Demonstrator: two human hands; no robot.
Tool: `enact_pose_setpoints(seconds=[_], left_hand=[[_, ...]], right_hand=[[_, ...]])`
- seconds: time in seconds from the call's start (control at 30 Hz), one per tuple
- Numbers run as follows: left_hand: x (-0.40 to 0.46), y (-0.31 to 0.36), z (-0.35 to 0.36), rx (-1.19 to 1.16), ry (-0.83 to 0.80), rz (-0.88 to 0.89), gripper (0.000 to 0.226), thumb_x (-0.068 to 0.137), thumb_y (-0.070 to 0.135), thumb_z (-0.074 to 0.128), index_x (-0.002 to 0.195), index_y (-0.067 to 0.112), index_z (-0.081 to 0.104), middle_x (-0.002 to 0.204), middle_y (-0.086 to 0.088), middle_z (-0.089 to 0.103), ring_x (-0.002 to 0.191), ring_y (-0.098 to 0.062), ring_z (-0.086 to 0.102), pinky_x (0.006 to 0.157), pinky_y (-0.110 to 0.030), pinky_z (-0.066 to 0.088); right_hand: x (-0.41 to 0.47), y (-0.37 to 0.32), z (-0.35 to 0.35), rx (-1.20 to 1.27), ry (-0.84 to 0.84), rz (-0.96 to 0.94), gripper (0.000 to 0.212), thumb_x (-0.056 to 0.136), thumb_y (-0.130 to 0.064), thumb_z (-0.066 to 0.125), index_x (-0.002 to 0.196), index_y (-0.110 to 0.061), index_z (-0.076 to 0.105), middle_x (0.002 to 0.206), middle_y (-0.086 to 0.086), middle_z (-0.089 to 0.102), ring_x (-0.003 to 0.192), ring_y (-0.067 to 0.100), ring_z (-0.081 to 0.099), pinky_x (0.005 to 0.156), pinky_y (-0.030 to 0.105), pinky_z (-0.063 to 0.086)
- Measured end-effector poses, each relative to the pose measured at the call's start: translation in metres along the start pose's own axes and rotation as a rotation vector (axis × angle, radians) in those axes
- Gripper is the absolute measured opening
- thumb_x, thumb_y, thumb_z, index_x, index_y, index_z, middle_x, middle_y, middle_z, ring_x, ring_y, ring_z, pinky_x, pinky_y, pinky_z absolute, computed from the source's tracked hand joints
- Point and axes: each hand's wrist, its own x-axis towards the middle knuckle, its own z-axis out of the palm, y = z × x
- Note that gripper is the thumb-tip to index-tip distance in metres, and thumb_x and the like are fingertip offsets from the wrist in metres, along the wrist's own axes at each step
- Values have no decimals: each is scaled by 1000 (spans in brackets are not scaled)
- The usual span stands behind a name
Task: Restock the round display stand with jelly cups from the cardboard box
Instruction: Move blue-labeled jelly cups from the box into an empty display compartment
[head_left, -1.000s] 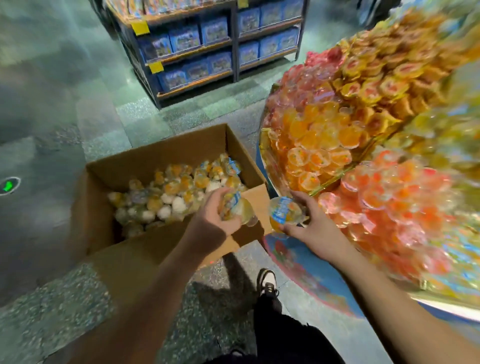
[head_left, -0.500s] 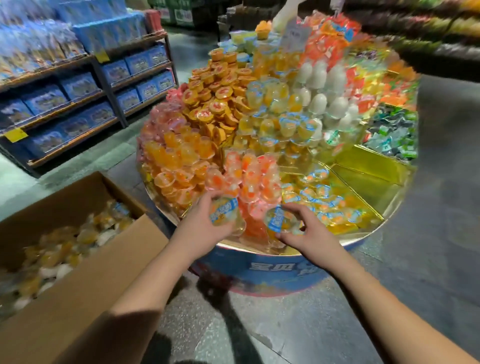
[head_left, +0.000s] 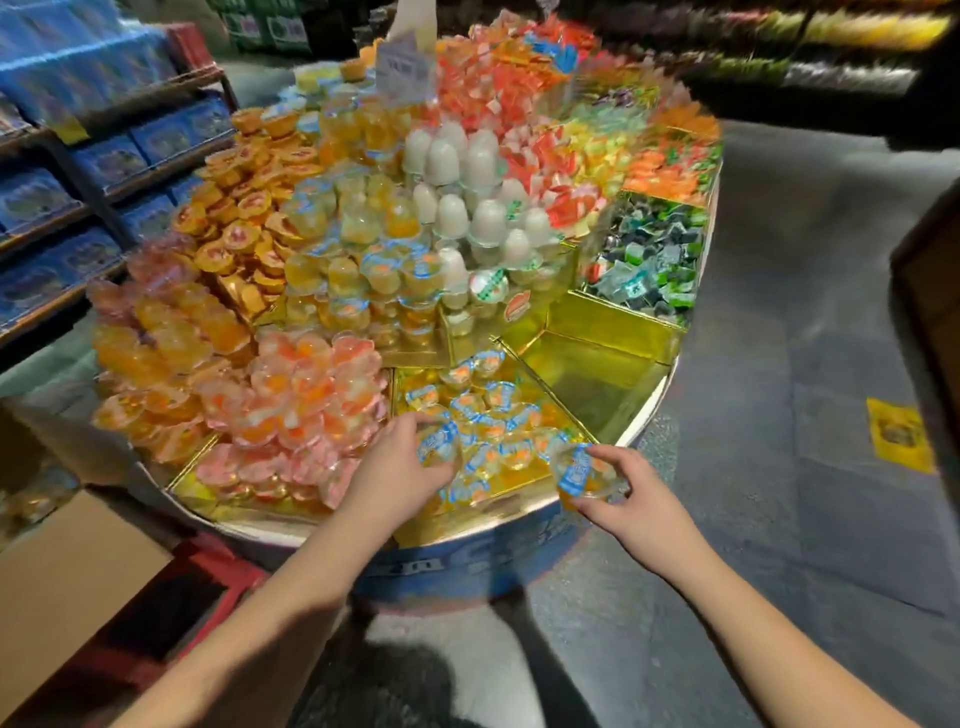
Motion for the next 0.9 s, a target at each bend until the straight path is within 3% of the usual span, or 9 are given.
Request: enact_pose_setpoints(seconds=[0.13,0.4,0.47,0.53,0.6,0.67,0.73,0.83,0.9], left_hand=[[37,2,22,76,66,-107,51,79,44,71,120,28,45,126,9,56,89,-19,64,63,-29,45],[126,-26,66,137,96,-278,45,88,39,64,119,12,45,123,-7,55,101,-29,60,80,-38,49],[151,-33,75,161,111,-310,44,87,34,64,117,6,47,112,-10,53,101,-33,59,83,-40,49],[174,-44,87,136,204,-281,31,80,19,63,102,-1,53,83,-8,45,88,-35,59,70,-38,49],[197,-55,92,47,196,-322,24,76,11,62,96,-1,56,75,-6,45,84,-36,59,65,-35,44],[213,-60,91,-2,83,-406,35,82,18,63,112,2,55,97,-12,56,97,-36,61,77,-38,49],[231,-71,96,86,39,-439,57,84,23,65,132,2,43,128,-17,48,114,-38,55,89,-42,47],[243,-75,103,156,72,-456,59,85,28,65,133,4,40,134,-17,44,115,-41,55,88,-44,46],[249,-80,110,129,85,-494,60,84,31,68,130,5,41,133,-15,45,115,-42,55,87,-45,46]], right_hand=[[29,28,-3,-4,34,-7,56,73,-16,85,121,-28,58,114,-14,54,113,11,51,90,5,31],[105,60,49,62,58,103,60,74,-17,84,127,-20,58,119,-5,58,116,18,53,99,30,40],[128,68,62,88,53,155,63,75,-18,83,130,-24,53,122,-4,59,116,18,55,101,36,44],[152,76,74,100,42,189,68,75,-17,82,134,-23,49,127,-1,59,118,19,55,104,39,44],[175,86,85,89,17,218,72,75,-18,80,138,-22,46,131,-1,57,122,18,53,106,39,42],[193,92,94,69,-8,231,68,74,-22,78,134,-26,46,129,-2,57,122,20,51,105,39,42],[215,100,108,52,-13,255,56,73,-22,76,121,-30,47,118,-3,56,115,22,54,97,40,46],[240,104,126,36,6,273,44,68,-26,72,103,-26,46,100,-4,54,95,23,55,81,38,46],[253,109,137,10,5,261,41,67,-27,71,98,-22,46,101,0,54,96,26,54,82,39,44]])
